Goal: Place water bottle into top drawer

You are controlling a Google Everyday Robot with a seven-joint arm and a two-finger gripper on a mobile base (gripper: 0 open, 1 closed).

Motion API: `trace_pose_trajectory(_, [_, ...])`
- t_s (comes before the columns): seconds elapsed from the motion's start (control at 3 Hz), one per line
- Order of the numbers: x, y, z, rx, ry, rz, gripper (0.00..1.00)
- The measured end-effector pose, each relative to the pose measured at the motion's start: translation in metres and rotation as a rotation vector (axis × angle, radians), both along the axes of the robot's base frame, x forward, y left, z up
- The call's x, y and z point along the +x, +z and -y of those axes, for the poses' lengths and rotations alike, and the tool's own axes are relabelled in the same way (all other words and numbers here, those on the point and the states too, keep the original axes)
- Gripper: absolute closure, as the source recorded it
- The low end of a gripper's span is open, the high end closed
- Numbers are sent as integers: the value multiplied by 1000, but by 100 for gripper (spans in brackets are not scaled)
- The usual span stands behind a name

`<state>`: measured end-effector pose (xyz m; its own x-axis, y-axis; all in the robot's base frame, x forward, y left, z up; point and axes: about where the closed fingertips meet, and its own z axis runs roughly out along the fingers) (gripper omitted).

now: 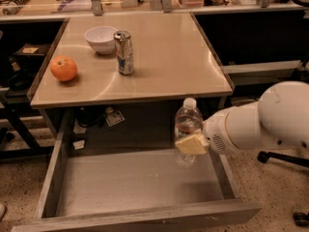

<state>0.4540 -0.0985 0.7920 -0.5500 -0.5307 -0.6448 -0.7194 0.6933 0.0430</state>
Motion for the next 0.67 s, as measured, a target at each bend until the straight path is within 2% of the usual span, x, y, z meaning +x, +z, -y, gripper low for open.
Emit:
trace_pose_trajectory(0.33, [-8, -37, -11, 33, -16, -51, 100])
trace_pose_trajectory(0.67, [-9, -38, -12, 36, -18, -50, 100])
